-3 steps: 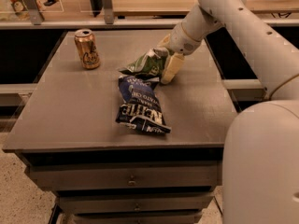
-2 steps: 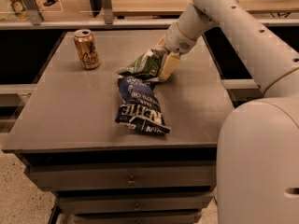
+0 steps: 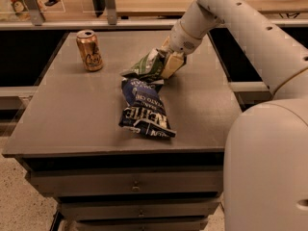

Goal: Move green jalapeno chip bag near orange can

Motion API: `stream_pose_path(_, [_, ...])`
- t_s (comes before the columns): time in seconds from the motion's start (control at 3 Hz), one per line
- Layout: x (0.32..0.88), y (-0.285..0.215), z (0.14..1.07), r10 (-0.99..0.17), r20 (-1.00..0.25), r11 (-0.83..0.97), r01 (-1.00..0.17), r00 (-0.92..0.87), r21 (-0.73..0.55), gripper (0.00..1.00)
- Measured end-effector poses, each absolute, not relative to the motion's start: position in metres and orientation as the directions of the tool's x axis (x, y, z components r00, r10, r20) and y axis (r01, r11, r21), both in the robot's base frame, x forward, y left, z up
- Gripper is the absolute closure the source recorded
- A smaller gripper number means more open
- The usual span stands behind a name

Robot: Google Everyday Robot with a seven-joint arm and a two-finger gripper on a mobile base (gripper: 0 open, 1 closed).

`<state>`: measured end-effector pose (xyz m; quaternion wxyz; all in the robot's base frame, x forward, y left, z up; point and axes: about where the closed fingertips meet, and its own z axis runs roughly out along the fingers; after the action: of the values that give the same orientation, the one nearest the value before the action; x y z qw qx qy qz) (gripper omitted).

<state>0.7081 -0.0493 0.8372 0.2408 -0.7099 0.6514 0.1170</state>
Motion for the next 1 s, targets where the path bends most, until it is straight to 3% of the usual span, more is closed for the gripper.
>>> stream_pose_path(0.33, [0.703, -0.043, 0.86, -0.856, -0.503, -0.017, -0.978, 0.121, -0.206, 1.0])
stream_pose_path(1.0, [0.686, -0.04, 0.881, -0.844, -0.536, 0.14, -0.952, 0.029, -0.272, 1.0])
